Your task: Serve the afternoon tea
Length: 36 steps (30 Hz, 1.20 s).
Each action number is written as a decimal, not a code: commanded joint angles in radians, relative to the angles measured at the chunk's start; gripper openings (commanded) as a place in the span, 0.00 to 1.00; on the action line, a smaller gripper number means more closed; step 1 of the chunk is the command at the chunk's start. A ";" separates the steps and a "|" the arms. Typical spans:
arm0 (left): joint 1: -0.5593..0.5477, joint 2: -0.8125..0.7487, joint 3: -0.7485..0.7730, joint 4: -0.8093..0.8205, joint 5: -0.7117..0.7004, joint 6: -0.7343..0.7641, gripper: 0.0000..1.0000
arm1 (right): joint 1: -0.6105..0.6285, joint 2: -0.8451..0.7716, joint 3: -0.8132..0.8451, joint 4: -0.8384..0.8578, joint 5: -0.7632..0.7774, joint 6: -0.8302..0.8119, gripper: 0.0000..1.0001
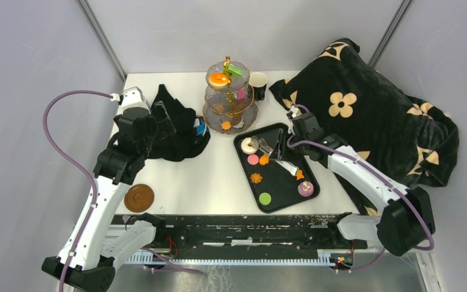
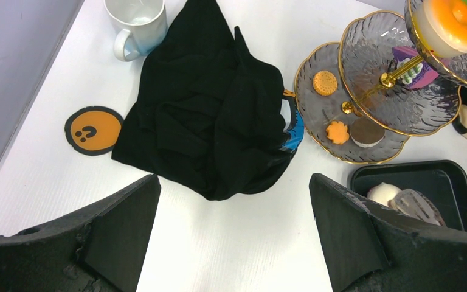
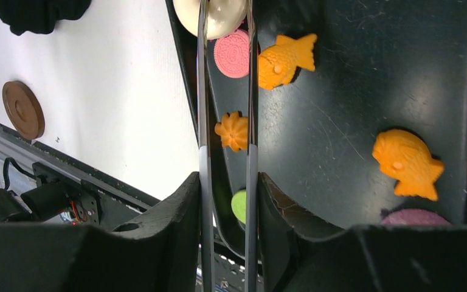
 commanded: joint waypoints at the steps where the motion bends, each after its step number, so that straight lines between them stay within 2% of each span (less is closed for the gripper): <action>1: 0.006 -0.005 0.038 0.025 -0.011 0.022 0.99 | -0.010 -0.111 0.056 -0.064 0.043 -0.042 0.01; 8: 0.008 -0.008 0.036 0.028 -0.005 0.019 0.99 | -0.013 -0.194 0.122 -0.187 0.091 -0.077 0.01; 13: 0.007 -0.010 0.036 0.028 -0.003 0.019 0.99 | -0.013 -0.259 0.264 -0.286 0.166 -0.115 0.01; 17: 0.007 -0.007 0.031 0.033 0.001 0.017 0.99 | -0.014 -0.253 0.396 -0.303 0.206 -0.143 0.01; 26: 0.007 0.003 0.034 0.038 -0.004 0.023 0.99 | -0.014 -0.056 0.635 -0.167 0.200 -0.182 0.01; 36: 0.007 -0.005 0.034 0.025 -0.021 0.025 0.99 | -0.018 0.160 0.795 -0.100 0.146 -0.203 0.01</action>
